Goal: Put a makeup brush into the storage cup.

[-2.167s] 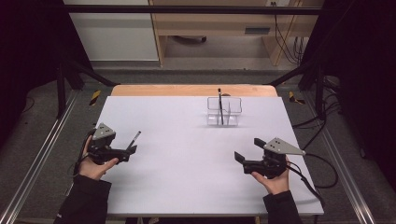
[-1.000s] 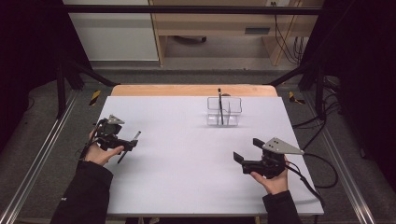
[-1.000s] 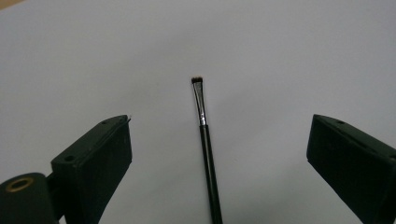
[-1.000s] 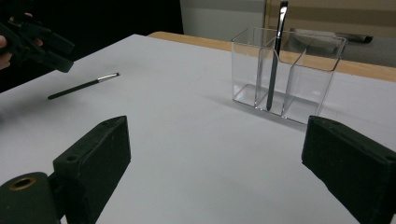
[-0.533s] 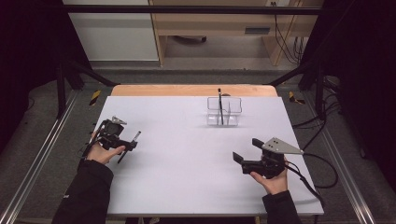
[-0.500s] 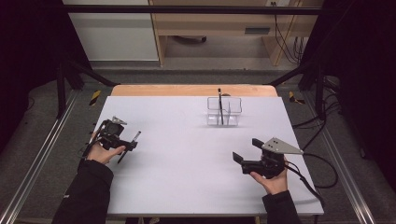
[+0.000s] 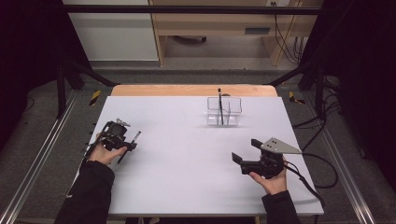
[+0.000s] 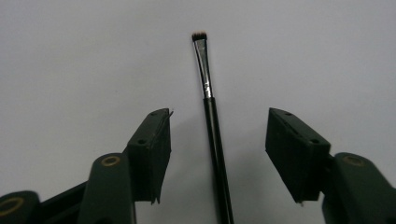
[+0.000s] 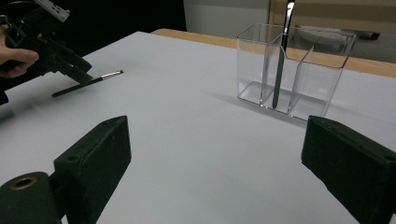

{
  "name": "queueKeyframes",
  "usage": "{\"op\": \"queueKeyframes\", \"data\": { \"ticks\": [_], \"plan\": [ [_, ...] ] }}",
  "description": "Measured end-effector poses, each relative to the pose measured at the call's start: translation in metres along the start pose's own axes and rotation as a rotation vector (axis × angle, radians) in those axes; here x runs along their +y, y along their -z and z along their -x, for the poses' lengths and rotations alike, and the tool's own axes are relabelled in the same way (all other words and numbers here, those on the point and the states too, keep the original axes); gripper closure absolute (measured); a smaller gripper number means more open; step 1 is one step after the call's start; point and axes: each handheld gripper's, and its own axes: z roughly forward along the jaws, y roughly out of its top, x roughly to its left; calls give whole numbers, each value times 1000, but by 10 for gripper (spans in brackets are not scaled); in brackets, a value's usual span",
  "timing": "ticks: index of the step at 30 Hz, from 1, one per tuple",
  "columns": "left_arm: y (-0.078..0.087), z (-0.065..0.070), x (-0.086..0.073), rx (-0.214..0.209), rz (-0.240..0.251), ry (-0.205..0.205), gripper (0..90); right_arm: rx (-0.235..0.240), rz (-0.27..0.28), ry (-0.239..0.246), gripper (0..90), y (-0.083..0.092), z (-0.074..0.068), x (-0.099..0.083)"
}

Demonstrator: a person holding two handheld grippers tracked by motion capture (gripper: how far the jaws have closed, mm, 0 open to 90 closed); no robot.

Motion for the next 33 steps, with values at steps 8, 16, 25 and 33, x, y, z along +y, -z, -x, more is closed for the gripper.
{"op": "queueKeyframes", "data": {
  "ticks": [8, 16, 25, 33],
  "plan": [
    [-4, -3, -1, -15, -23, 20, 558, 0, -1, 1, 88, 0, 0, 0],
    [-6, -2, -1, -29, -35, 20, 672, 2, -1, 1, 88, 0, 0, 0],
    [-9, -1, 0, -39, -51, 16, 749, 1, -3, 0, 88, 0, 0, 0],
    [-9, -2, -1, -47, -49, 19, 809, 2, -4, 2, 88, 0, 0, 0]
  ]
}}
